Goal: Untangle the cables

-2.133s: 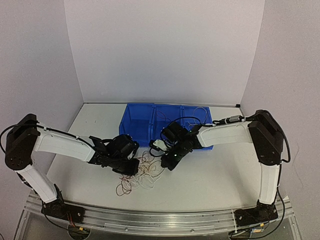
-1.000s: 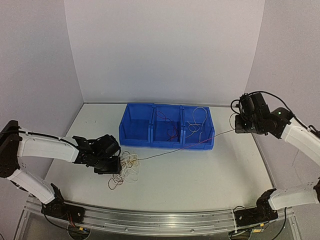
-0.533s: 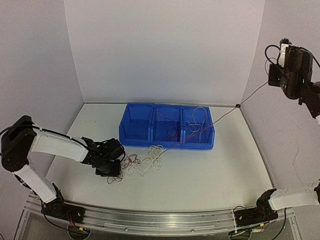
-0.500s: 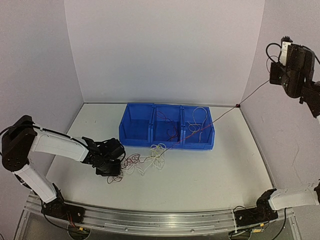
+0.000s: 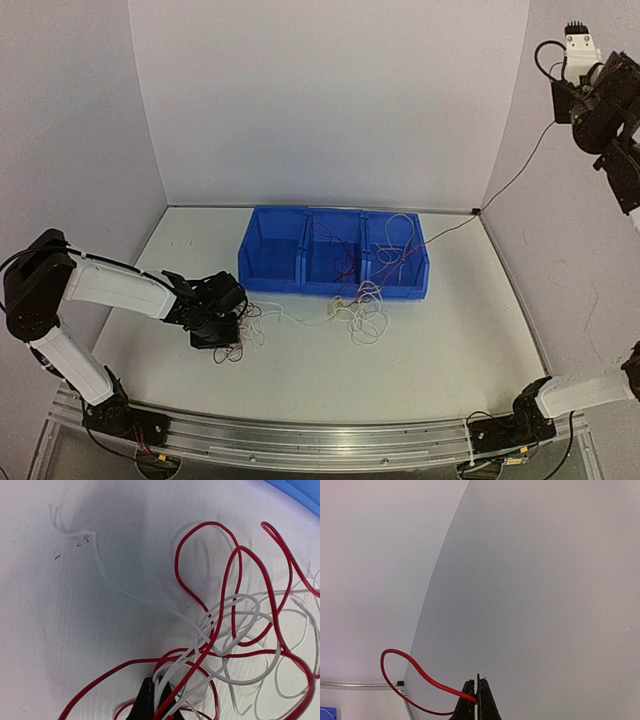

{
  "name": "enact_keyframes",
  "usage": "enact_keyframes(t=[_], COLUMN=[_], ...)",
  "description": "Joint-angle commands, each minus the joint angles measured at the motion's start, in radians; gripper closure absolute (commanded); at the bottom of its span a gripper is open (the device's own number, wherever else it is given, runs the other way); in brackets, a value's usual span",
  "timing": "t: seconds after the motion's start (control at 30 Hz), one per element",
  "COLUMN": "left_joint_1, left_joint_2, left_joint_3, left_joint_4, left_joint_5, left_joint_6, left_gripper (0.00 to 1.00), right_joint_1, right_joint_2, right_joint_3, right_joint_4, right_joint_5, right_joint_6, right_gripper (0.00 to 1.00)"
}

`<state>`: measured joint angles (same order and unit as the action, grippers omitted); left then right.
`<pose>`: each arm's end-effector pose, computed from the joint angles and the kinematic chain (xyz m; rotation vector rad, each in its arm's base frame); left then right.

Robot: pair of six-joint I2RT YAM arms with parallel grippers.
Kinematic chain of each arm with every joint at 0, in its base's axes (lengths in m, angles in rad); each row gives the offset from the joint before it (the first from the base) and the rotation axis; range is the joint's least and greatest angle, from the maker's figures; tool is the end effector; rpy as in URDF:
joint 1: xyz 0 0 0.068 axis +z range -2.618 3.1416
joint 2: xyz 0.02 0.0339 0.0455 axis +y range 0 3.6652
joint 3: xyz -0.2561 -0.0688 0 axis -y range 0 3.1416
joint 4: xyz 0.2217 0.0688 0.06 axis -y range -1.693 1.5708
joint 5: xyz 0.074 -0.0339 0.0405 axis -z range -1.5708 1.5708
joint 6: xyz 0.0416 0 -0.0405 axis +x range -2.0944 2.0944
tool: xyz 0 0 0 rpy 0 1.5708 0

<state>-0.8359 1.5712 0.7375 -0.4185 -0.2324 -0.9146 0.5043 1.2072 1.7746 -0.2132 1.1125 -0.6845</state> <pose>0.1743 -0.1786 0.1371 -0.1602 2.7537 -0.1339 0.1671 0.0496 0.5547 0.1968 1.4549 -0.8196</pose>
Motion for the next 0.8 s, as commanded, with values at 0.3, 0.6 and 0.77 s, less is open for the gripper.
enact_keyframes(t=[0.3,0.6,0.77], left_joint_1=[0.047,0.047,0.046], left_joint_2=[-0.105,-0.16,-0.212], left_joint_3=[-0.063,0.031,0.091], left_joint_4=[-0.148,-0.147,-0.15], left_joint_5=[-0.056,-0.055,-0.052], left_joint_6=[-0.026,0.07,0.116], left_gripper=[1.0,0.66,0.21], right_joint_1=[-0.006,-0.007,-0.007], right_joint_2=[-0.059,-0.231,-0.236], right_joint_3=[0.009,-0.384,-0.611], right_joint_4=[0.142,-0.333,-0.351], right_joint_5=[-0.167,-0.812,-0.892], right_joint_6=[-0.052,0.827,1.033], right_gripper=[1.0,1.0,1.0])
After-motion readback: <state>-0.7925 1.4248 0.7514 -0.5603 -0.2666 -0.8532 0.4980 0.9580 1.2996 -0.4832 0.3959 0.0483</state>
